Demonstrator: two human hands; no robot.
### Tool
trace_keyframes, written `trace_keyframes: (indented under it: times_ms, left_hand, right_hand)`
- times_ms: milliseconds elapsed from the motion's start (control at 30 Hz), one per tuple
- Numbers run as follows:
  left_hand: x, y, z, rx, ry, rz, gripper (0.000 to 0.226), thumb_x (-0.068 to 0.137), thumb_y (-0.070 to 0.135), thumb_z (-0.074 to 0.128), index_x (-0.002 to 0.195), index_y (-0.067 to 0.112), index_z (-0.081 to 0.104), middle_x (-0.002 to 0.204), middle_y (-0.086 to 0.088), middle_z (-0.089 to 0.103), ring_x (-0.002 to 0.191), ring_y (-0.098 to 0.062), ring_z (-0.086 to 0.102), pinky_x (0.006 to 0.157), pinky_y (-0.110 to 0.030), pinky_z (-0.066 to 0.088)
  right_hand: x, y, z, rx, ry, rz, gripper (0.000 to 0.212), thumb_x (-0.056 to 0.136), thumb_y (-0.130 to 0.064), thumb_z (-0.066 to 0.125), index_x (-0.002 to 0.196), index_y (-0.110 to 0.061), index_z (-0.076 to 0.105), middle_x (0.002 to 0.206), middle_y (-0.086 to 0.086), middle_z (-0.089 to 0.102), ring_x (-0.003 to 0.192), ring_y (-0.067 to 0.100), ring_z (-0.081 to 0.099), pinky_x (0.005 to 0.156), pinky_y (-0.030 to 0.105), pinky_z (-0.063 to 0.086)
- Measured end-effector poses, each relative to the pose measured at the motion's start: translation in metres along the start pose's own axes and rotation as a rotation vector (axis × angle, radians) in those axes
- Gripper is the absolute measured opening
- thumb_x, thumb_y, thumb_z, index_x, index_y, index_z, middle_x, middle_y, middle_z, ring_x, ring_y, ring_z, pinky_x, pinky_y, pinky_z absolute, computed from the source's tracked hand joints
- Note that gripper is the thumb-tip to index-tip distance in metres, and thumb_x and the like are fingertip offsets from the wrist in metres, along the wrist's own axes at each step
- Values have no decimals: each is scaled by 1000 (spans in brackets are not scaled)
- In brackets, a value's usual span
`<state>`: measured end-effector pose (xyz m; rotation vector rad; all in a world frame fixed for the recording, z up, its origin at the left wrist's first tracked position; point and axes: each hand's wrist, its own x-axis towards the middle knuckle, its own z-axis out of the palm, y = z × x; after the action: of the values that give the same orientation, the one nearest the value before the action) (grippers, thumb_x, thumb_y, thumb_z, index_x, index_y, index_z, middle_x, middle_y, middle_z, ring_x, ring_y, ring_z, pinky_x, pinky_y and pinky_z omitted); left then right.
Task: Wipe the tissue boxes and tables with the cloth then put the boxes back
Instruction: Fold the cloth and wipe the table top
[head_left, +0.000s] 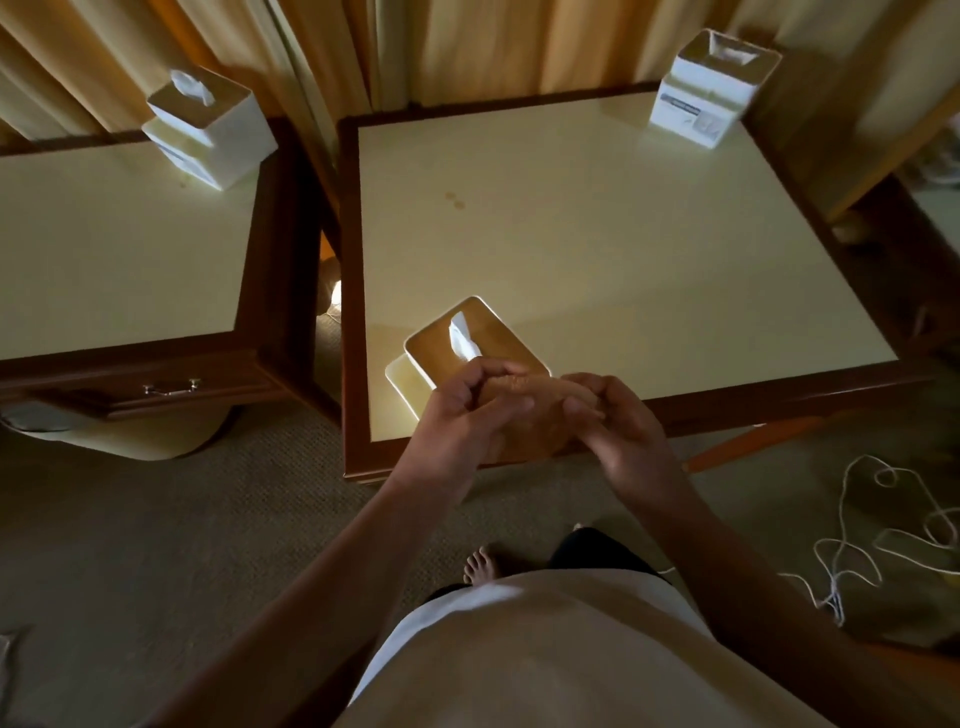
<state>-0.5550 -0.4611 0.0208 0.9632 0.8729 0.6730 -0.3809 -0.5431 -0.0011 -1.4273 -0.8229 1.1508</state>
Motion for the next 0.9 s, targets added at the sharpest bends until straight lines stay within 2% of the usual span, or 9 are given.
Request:
trace_keyframes:
  times_ms: [167,300,367,500,600,700,767,833,900]
  left_hand:
    - [7,-13,28,0,-11,-19,27,92,4,75,116,17,69,106,-10,63,96,-24,66,71,-42,61]
    - [12,-30,52,183,110,-39,19,97,37,72,115,31,72,106,-1,69,98,-18,67,79,-42,60]
    - [16,-41,62,299,174,-35,12,101,36,69,114,35,70,106,5,70,97,-12,69,74,-29,57]
    - [22,-61,86,566,274,22,17,103,22,64,117,33,67,106,16,69,97,7,63,73,-10,48]
    - [35,-71,109,688,343,67,21,101,13,61,116,24,71,103,20,68,95,13,61,73,-5,44]
    - [53,-72,132,771,459,125,23,101,13,58,116,18,74,105,13,70,93,3,63,75,-9,45]
    - [65,-70,143,805,528,146,24,102,12,56,119,15,73,111,9,67,99,-3,62,78,-4,42]
    - [77,-77,147,950,544,210,28,103,5,55,126,11,70,130,-3,62,118,-17,60,90,-4,41]
    - [86,-93,149,1162,451,290,38,102,0,54,137,10,63,154,-15,46,140,-31,49,108,-28,48]
  right_hand:
    - [1,15,-30,201,24,21,18,93,-23,65,98,-10,54,85,2,65,82,18,64,71,33,53]
    - [5,18,-54,195,69,33,9,96,-14,66,97,-14,57,88,-1,64,85,13,64,71,29,53]
    - [11,24,-69,109,95,62,10,99,-11,66,103,-19,62,98,1,70,92,14,68,75,32,56]
    - [23,37,-101,-201,89,136,14,100,-28,69,112,-33,64,107,-5,73,100,16,72,83,47,63]
    - [34,37,-119,-365,94,146,14,99,-27,69,113,-30,64,100,-10,72,91,4,69,78,34,59]
    - [50,34,-131,-472,65,98,15,100,-27,67,115,-24,65,102,-13,70,93,2,67,79,22,52]
    - [64,32,-138,-538,15,39,21,102,-28,63,122,-22,64,106,-10,70,96,5,66,80,18,49]
    - [79,39,-146,-674,-59,-61,36,106,-30,55,139,-15,56,123,0,70,110,14,65,91,25,49]
    - [88,55,-154,-941,-193,-90,54,110,-32,41,158,-7,33,155,15,49,144,27,45,117,40,38]
